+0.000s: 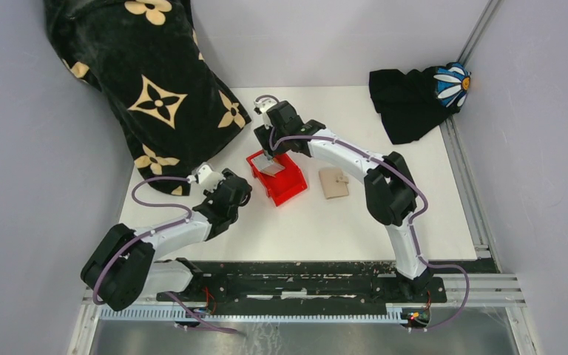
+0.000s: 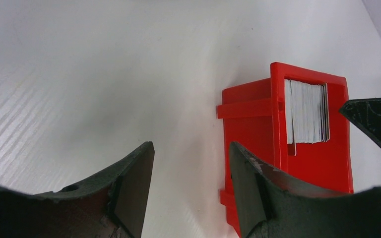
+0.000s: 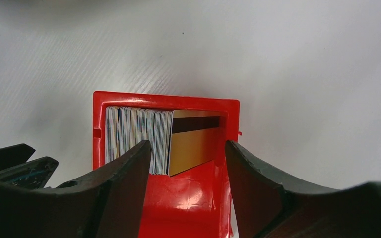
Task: Put the credit cards into the card holder
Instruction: Pick up the credit card from the storage box.
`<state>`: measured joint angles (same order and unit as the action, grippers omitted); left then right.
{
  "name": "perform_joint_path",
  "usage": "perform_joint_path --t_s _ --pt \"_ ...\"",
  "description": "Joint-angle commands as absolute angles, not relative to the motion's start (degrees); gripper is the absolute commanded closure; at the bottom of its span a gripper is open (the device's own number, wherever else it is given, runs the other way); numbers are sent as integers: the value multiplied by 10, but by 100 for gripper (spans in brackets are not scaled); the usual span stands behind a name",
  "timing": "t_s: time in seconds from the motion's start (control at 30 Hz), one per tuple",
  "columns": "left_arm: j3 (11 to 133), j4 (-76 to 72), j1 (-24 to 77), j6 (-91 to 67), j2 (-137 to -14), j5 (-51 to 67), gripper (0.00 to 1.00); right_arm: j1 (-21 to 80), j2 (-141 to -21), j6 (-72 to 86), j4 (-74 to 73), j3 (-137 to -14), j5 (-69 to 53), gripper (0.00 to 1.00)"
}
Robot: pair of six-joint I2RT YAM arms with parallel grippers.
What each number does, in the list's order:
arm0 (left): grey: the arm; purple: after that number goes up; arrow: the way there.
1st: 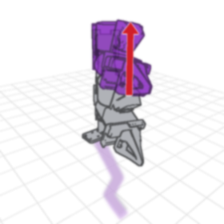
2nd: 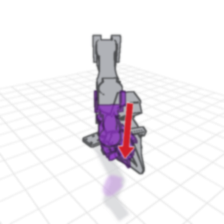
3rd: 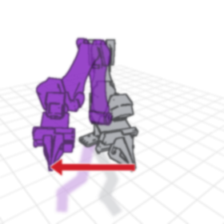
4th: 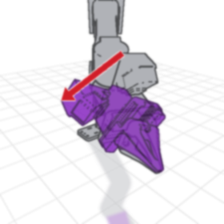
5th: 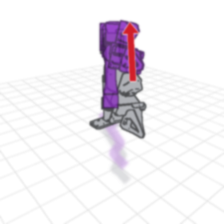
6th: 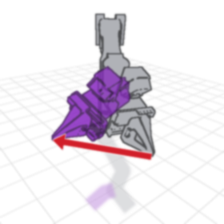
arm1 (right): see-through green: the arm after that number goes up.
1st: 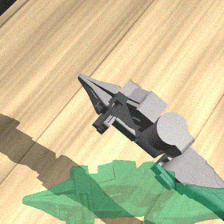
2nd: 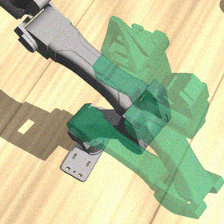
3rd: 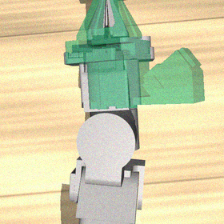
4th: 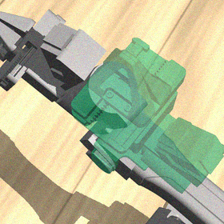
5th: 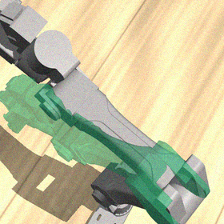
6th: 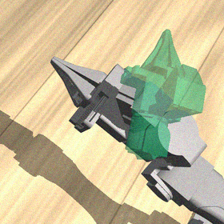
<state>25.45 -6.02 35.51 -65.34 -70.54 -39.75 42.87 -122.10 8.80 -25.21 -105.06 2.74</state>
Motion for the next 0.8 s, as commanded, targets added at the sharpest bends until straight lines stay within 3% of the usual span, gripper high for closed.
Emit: perform_joint_path --t_s 0.0,0.77 --pt "272 -110 343 -681 -720 -373 36 429 -1240 99 -266 -1089 3 38" --pt "297 -188 311 -658 -807 -281 37 376 -1290 226 -258 -1093 -141 53"
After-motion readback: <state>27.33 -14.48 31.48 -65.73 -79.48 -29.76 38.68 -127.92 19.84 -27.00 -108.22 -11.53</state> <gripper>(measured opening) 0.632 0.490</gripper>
